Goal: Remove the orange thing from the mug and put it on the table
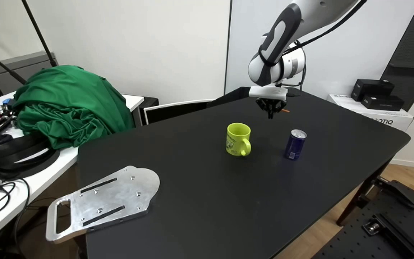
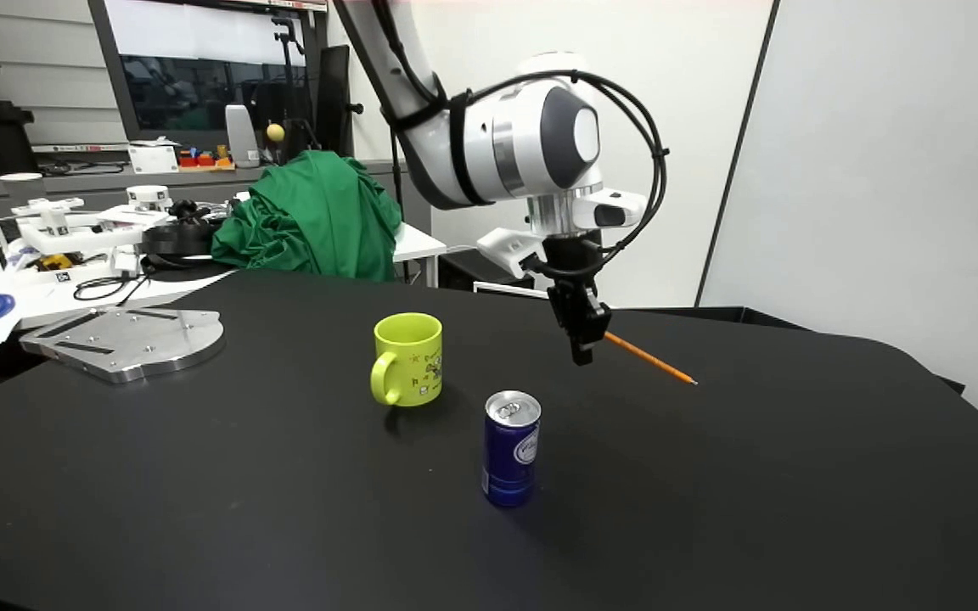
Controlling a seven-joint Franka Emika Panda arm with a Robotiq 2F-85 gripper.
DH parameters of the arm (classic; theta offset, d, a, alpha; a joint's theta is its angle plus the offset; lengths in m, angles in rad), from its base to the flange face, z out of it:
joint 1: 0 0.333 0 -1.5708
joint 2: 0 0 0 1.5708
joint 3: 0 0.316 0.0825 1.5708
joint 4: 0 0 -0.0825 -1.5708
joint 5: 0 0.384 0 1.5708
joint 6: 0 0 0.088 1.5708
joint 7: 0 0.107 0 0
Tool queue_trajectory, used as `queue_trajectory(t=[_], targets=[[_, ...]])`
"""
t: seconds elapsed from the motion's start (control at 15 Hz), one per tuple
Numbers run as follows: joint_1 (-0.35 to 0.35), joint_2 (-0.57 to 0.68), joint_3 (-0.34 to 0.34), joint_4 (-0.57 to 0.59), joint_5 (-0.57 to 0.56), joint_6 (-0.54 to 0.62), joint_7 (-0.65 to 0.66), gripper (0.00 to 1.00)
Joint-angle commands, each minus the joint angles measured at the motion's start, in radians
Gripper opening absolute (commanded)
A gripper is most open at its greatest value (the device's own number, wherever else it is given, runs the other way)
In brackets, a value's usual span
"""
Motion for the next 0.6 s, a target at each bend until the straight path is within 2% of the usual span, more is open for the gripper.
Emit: queue_trajectory(t=[0.0,0.53], targets=[[0.004,0.066,-0.016,0.064,0.019,-0.013,0.005,0.02],[0.010,0.131,-0.029,0.113,0.025,-0.031,0.005,0.02]])
